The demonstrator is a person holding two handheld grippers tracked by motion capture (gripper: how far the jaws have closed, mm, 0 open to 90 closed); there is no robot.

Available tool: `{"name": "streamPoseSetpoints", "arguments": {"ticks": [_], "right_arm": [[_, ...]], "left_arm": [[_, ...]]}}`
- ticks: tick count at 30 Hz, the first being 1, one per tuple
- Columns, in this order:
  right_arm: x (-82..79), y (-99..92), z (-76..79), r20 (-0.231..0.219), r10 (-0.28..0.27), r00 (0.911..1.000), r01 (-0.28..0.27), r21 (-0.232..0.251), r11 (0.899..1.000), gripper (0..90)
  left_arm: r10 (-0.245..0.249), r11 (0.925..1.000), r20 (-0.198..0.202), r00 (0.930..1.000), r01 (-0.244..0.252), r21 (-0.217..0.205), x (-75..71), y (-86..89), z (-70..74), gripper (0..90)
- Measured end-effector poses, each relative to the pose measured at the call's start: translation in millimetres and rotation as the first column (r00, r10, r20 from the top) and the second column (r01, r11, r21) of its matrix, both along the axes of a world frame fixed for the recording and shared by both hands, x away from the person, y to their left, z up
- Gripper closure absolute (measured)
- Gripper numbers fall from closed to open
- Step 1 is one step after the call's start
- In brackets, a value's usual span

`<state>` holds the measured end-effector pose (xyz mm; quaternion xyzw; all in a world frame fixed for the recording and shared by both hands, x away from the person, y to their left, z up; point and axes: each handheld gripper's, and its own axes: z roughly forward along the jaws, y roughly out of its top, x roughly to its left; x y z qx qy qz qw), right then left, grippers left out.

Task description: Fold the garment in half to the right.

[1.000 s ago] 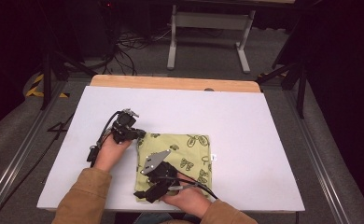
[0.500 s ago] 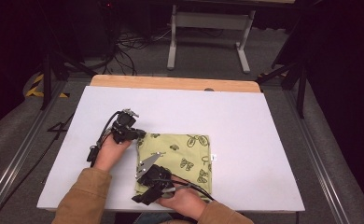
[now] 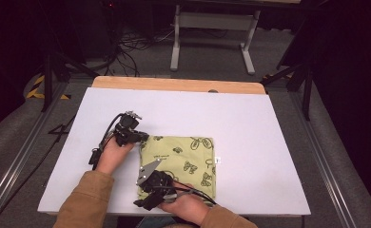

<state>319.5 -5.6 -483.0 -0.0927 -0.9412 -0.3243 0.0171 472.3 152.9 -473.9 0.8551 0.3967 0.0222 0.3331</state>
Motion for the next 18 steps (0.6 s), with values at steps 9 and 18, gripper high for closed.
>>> {"name": "streamPoseSetpoints", "arguments": {"ticks": [9, 18], "right_arm": [[-7.7, 1.0, -0.6, 0.097, -0.021, 0.9951, 0.023, -0.02, 1.0, 51.8], [-6.8, -1.3, 0.3, 0.114, -0.023, 0.9932, 0.027, -0.026, 0.999, 70.9]], "left_arm": [[0.002, 1.0, -0.005, 1.0, -0.002, -0.002, -0.2, -0.2, -0.2, 82.3], [-0.002, 1.0, -0.004, 1.0, 0.002, 0.003, 0.0, 0.0, -0.4, 82.3]]}}
